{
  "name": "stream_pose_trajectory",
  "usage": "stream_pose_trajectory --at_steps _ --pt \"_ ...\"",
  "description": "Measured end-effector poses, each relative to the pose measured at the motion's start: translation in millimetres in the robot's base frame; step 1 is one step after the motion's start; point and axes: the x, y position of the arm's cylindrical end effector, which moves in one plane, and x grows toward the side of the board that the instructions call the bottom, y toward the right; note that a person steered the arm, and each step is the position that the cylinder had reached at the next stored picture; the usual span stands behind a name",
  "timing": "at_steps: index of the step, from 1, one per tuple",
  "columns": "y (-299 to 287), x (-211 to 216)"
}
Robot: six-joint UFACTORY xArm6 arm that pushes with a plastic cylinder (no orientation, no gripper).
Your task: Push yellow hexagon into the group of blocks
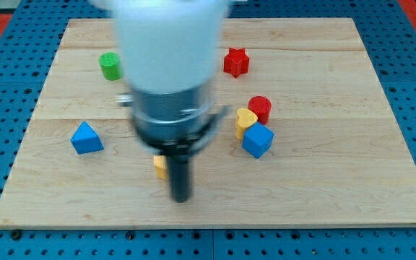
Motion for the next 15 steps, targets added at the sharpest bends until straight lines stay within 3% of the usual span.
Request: stream_pose_trajectory --at_steps 1,2,3,4,6,7,10,11,12,13,15 --pt "-90 -2" --pt "-60 -16" --pt "39 -25" --pt "81 -45" --pt "-60 -21" --pt "-73 -47" --pt "65 -74" --pt "74 -82" --pt "24 -76" --pt "10 -58" --pt "51 -31"
